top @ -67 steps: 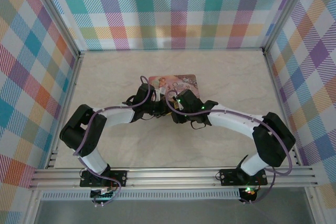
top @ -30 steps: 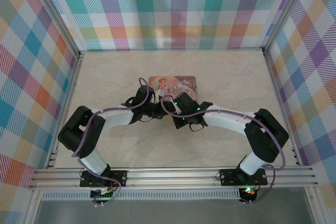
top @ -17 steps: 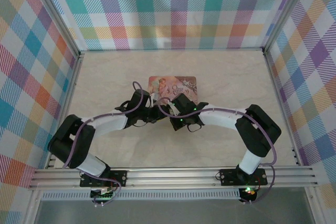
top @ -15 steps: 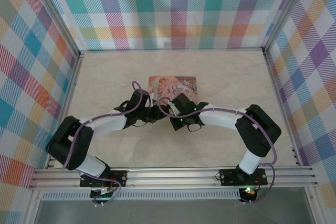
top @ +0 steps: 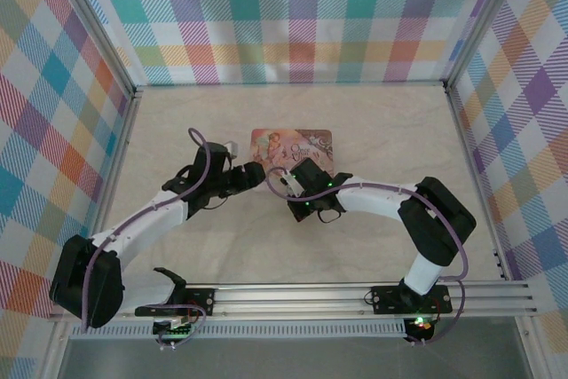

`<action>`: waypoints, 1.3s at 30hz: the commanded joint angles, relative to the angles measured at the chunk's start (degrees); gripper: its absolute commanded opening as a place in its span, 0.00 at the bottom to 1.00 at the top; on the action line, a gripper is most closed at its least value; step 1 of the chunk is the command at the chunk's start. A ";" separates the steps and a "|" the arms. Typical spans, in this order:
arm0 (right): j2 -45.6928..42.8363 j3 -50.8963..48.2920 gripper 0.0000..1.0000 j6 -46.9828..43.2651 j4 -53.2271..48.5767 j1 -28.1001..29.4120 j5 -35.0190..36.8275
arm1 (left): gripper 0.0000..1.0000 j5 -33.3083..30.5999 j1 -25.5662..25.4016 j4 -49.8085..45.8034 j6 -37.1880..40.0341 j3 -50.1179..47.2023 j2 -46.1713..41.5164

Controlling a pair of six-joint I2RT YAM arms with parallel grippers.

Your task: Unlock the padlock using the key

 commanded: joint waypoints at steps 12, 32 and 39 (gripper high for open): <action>-3.74 -0.70 0.00 -8.47 -2.50 0.18 0.71 | 0.76 -2.66 3.58 4.49 1.23 8.04 11.81; -3.30 0.14 0.00 -19.23 -3.29 0.29 3.44 | 0.75 1.23 3.67 7.77 0.26 12.20 19.97; -3.55 0.02 0.00 -25.04 -1.62 0.35 4.78 | 0.75 2.38 3.67 8.76 -0.62 12.36 20.91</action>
